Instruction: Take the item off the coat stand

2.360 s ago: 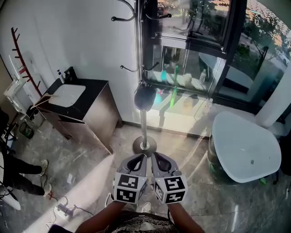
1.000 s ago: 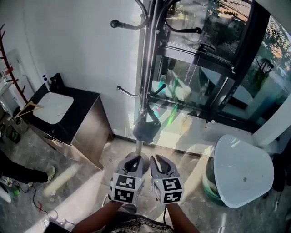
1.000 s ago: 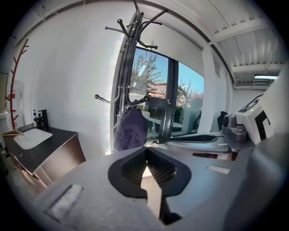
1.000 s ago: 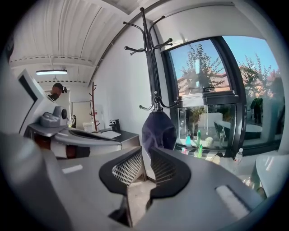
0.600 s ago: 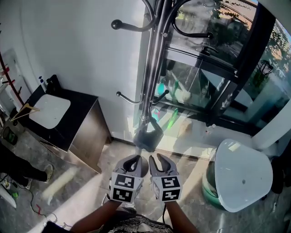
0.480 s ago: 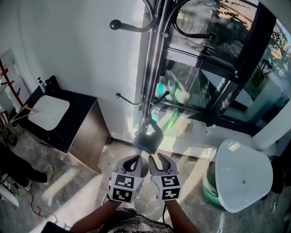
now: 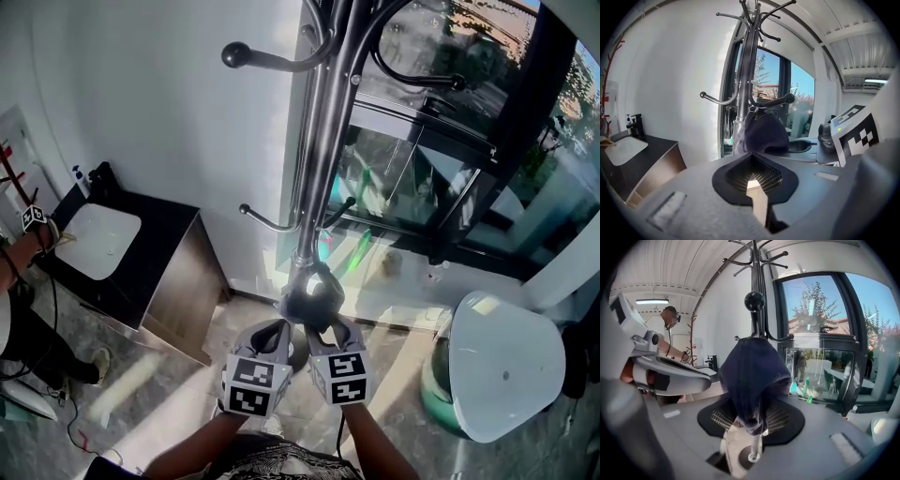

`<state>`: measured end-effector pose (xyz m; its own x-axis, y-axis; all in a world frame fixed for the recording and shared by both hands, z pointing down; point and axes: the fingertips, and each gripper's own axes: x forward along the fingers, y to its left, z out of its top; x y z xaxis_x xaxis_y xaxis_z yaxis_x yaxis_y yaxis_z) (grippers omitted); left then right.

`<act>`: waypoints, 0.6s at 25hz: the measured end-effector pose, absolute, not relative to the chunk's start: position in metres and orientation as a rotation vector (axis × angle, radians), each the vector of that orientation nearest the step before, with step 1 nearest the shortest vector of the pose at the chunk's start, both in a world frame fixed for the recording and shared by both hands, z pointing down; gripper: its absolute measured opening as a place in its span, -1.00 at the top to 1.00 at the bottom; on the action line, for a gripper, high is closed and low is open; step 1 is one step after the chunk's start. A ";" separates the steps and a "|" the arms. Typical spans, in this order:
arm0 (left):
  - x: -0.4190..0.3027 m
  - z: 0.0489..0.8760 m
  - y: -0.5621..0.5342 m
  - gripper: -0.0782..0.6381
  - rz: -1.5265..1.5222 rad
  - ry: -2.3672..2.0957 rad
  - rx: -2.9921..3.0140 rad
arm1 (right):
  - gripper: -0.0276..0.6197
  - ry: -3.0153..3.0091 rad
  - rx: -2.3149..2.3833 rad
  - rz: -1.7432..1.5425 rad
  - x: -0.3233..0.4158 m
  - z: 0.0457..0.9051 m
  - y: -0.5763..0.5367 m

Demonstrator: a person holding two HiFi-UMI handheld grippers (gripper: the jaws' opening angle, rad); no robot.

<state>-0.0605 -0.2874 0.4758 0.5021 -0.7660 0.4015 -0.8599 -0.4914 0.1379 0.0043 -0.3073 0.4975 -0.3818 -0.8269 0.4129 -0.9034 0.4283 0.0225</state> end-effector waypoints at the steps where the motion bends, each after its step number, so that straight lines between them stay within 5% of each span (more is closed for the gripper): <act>1: -0.060 0.477 -0.289 0.78 0.415 -1.357 2.431 | 0.46 -2.322 1.478 0.286 0.003 0.498 -0.310; 6: -0.061 0.479 -0.299 0.78 0.418 -1.346 2.434 | 0.79 -2.327 1.504 0.257 0.002 0.500 -0.318; 15: -0.064 0.478 -0.300 0.78 0.416 -1.345 2.440 | 0.85 -2.323 1.521 0.176 0.004 0.492 -0.310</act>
<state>-0.0637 -0.2999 0.4776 0.5138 -0.7582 0.4014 -0.8525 -0.5039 0.1392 0.0045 -0.3105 0.4919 -0.3577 -0.8613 0.3609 -0.9059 0.4138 0.0898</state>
